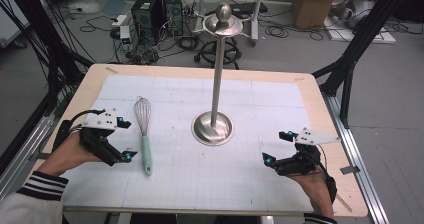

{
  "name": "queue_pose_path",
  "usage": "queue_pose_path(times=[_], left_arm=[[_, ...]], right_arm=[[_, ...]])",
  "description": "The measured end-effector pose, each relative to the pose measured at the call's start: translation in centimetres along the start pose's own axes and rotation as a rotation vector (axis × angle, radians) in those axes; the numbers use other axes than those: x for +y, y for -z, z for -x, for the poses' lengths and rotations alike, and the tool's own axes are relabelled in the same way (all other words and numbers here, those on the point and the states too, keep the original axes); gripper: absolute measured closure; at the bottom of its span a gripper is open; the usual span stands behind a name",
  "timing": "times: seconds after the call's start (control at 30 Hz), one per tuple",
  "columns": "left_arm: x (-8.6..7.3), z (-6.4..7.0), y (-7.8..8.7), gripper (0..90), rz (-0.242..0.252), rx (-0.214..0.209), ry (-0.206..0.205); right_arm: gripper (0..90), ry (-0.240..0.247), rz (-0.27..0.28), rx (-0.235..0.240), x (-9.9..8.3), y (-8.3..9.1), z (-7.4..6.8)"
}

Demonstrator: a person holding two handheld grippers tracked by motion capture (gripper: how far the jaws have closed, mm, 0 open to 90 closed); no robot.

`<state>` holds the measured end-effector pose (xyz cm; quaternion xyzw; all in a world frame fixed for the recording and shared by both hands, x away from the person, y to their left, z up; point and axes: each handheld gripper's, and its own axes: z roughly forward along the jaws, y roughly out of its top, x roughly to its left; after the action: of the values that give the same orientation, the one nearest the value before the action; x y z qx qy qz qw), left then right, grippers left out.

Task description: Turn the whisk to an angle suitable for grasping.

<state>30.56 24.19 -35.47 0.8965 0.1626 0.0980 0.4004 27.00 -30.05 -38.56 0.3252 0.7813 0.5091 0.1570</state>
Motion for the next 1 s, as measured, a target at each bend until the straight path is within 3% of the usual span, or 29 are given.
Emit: queue_pose_path(times=[0.23,0.73,0.9,1.0], left_arm=[[0.1,0.0,-0.8,10.6,-0.032,-0.030,-0.034],[-0.2,0.4,-1.7,42.2,-0.088,-0.147,-0.088],[-0.3,0.8,-2.3,49.9,-0.132,-0.186,-0.126],[-0.3,1.3,-2.9,59.6,-0.159,-0.205,-0.151]], right_arm=[[0.7,-0.004,-0.003,0.002,0.0,-0.1,0.0],[0.7,-0.004,-0.001,0.000,0.0,0.0,0.0],[0.7,-0.008,-0.003,0.002,0.0,0.0,0.0],[0.7,-0.005,-0.001,0.000,0.0,0.0,0.0]])
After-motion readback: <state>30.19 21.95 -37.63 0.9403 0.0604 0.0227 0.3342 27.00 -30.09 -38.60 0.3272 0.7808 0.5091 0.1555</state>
